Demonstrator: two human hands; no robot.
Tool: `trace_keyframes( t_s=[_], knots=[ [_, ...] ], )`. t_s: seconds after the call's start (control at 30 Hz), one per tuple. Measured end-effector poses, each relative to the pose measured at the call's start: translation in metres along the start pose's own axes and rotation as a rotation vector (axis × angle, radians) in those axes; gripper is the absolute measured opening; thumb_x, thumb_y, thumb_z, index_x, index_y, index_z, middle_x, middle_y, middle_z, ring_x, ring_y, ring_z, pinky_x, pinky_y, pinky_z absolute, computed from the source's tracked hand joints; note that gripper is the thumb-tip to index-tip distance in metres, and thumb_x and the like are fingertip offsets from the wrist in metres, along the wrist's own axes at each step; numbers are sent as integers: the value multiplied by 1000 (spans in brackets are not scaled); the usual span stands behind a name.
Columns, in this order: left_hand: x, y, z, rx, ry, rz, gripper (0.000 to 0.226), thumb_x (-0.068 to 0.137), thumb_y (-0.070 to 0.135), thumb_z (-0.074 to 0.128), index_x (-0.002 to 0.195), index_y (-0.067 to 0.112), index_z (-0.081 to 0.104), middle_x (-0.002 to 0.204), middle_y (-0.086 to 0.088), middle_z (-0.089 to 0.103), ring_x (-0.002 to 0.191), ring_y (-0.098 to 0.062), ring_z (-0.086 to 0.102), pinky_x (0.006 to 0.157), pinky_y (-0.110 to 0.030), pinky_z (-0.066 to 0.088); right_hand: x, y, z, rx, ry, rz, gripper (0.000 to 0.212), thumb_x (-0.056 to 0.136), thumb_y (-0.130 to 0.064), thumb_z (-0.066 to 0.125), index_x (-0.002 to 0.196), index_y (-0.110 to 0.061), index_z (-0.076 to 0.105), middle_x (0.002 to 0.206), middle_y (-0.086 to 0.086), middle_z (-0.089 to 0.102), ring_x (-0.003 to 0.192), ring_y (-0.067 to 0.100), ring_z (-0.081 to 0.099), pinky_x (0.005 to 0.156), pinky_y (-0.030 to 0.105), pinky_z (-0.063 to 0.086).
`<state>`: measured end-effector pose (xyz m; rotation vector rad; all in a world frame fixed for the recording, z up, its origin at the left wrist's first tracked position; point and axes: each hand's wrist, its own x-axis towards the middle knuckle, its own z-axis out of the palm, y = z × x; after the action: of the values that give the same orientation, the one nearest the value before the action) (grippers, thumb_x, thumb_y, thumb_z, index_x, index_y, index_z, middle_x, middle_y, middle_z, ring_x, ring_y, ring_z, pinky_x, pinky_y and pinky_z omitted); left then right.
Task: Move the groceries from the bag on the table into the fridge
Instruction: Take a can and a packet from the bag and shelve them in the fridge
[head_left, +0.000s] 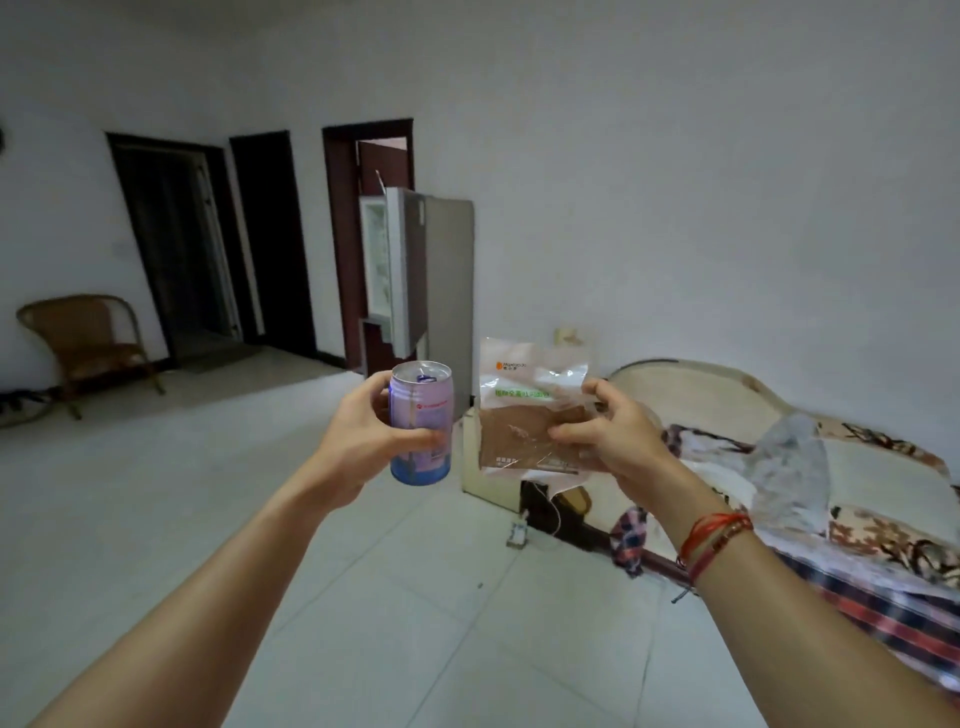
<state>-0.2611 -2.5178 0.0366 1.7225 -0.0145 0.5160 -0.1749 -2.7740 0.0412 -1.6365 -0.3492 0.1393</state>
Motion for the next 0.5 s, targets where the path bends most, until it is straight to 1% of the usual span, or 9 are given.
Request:
trace_keyframes(
  t_s=[0.07, 0.13, 0.2, 0.23, 0.3, 0.37, 0.4, 0.43, 0.5],
  knots=[
    [-6, 0, -24, 11, 43, -2, 63, 47, -4, 87, 104, 17, 67, 93, -5, 74, 81, -15, 70, 67, -28, 58, 7, -2, 26, -17, -57, -10, 51, 77, 8, 79, 110, -28, 62, 107, 9, 71, 88, 31, 75, 83, 50, 62],
    [-12, -1, -47, 30, 83, 0, 64, 49, -6, 88, 104, 19, 67, 93, -3, 74, 81, -13, 70, 65, -26, 57, 12, -3, 50, -23, -86, -23, 49, 78, 9, 78, 103, -31, 61, 103, 8, 72, 81, 27, 73, 77, 46, 60],
    [-16, -2, -67, 47, 119, 1, 61, 56, -10, 87, 106, 19, 65, 95, -2, 74, 84, -15, 71, 66, -26, 57, 17, -5, 71, -24, -110, -28, 49, 78, 9, 77, 97, -33, 59, 98, 5, 71, 77, 25, 71, 75, 44, 58],
    [-18, -3, -77, 55, 136, 0, 60, 59, -10, 86, 106, 20, 65, 96, -2, 73, 86, -16, 71, 66, -27, 58, 19, -5, 81, -32, -125, -29, 49, 78, 8, 77, 98, -33, 60, 100, 6, 71, 79, 27, 71, 76, 46, 59],
    [-21, -5, -93, 68, 157, 2, 59, 62, -8, 85, 107, 23, 63, 99, -1, 72, 90, -17, 71, 67, -26, 58, 25, -5, 98, -37, -155, -27, 51, 76, 7, 79, 109, -29, 64, 106, 13, 73, 86, 32, 72, 82, 53, 59],
    [-23, -7, -107, 70, 172, 4, 58, 63, -8, 84, 107, 23, 63, 101, -3, 72, 89, -15, 71, 66, -25, 58, 30, -3, 114, -23, -175, -21, 53, 75, 7, 79, 118, -21, 64, 110, 20, 72, 83, 34, 68, 79, 53, 57],
    [-23, -9, -112, 65, 177, 3, 58, 63, -8, 84, 107, 23, 63, 101, -4, 72, 88, -15, 71, 66, -25, 58, 32, -3, 121, -20, -184, -18, 53, 75, 7, 79, 118, -20, 64, 111, 22, 72, 82, 34, 66, 78, 55, 56],
    [-23, -11, -119, 60, 183, 4, 58, 63, -8, 84, 107, 23, 63, 101, -5, 72, 87, -14, 71, 65, -24, 57, 35, -2, 129, -15, -192, -17, 53, 75, 7, 79, 117, -19, 64, 111, 22, 72, 81, 34, 65, 80, 60, 56],
    [-23, -14, -132, 57, 187, 5, 57, 64, -8, 84, 106, 24, 63, 101, -4, 72, 85, -11, 71, 64, -23, 56, 40, -1, 144, -8, -202, -17, 52, 74, 8, 79, 116, -19, 65, 110, 20, 72, 82, 35, 65, 85, 68, 52]
  ],
)
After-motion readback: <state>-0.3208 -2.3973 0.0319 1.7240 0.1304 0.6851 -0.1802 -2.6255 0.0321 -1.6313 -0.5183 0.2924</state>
